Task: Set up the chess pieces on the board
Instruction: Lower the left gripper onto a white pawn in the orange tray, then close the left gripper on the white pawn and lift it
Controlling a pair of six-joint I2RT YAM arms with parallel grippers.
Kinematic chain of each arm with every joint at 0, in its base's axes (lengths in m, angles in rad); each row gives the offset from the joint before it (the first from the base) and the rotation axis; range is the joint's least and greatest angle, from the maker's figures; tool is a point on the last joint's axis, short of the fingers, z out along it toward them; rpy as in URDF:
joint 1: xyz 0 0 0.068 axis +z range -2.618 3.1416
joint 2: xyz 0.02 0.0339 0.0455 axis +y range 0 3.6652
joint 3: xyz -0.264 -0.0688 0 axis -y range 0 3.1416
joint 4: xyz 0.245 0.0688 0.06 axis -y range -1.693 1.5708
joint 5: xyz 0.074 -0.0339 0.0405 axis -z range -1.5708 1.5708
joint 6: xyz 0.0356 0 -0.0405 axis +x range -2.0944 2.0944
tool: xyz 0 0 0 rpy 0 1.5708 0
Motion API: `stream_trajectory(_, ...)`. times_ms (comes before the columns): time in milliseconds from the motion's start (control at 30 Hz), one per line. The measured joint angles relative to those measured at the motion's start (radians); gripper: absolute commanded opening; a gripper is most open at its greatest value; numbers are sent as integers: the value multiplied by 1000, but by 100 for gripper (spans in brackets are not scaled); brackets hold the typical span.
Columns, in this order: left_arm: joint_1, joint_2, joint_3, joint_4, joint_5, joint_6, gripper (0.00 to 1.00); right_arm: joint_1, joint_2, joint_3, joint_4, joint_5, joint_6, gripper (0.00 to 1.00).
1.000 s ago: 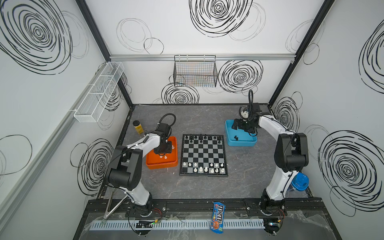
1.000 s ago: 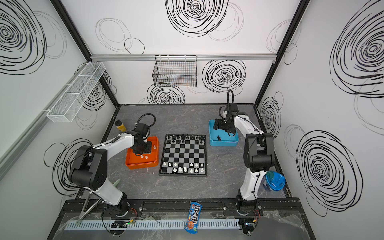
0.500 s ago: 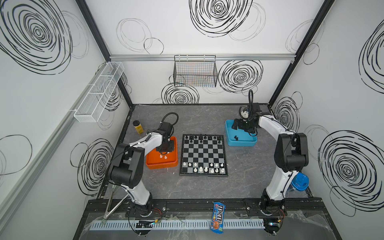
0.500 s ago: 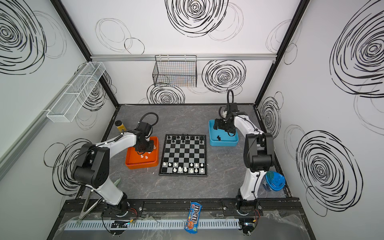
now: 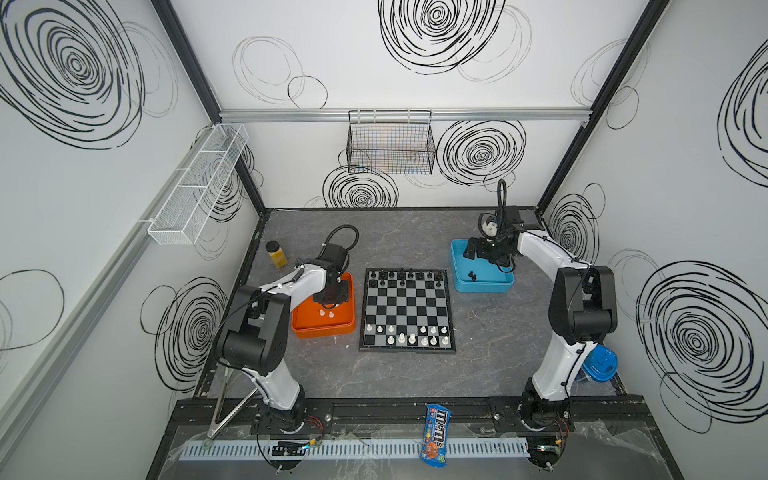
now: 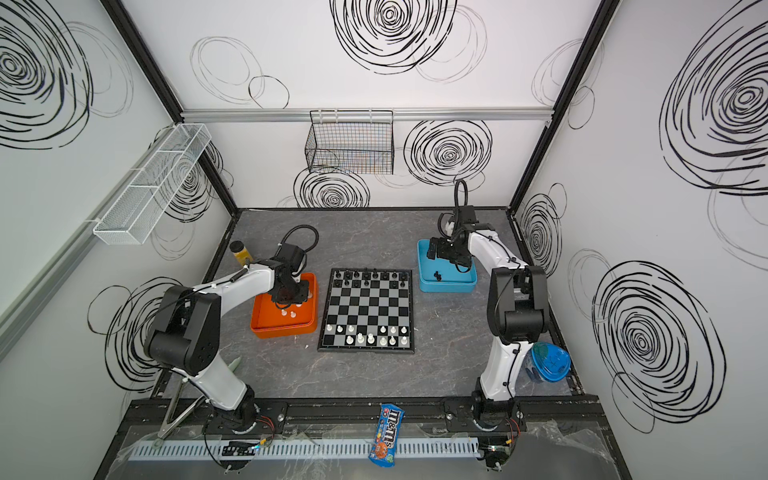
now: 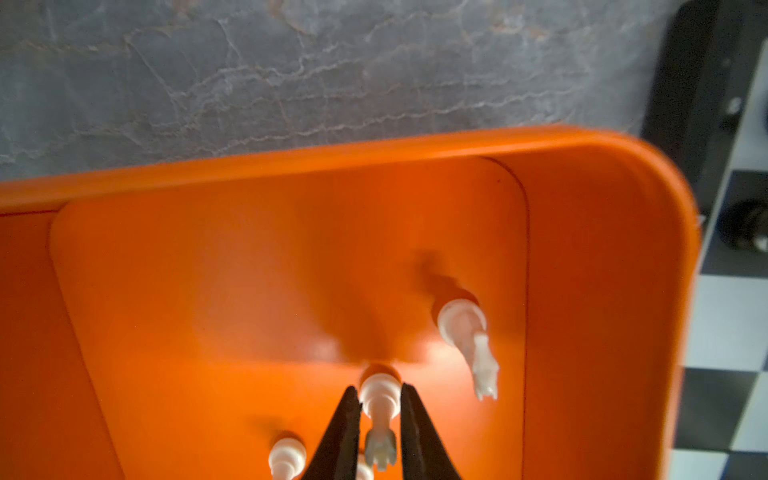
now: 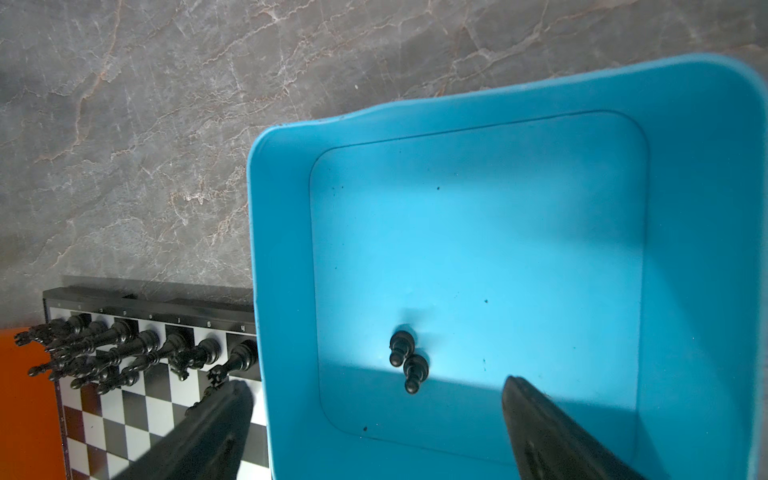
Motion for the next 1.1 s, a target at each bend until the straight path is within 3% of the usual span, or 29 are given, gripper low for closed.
stream_trajectory(367, -3, 2, 2, -4, -9, 0, 23, -3, 0, 0, 0, 0, 0, 98)
stream_trajectory(767, -5, 9, 2, -4, -21, 2, 17, -3, 0, 0, 0, 0, 0, 98)
stream_trajectory(1100, -5, 9, 2, -6, -27, 5, 27, -3, 0, 0, 0, 0, 0, 98)
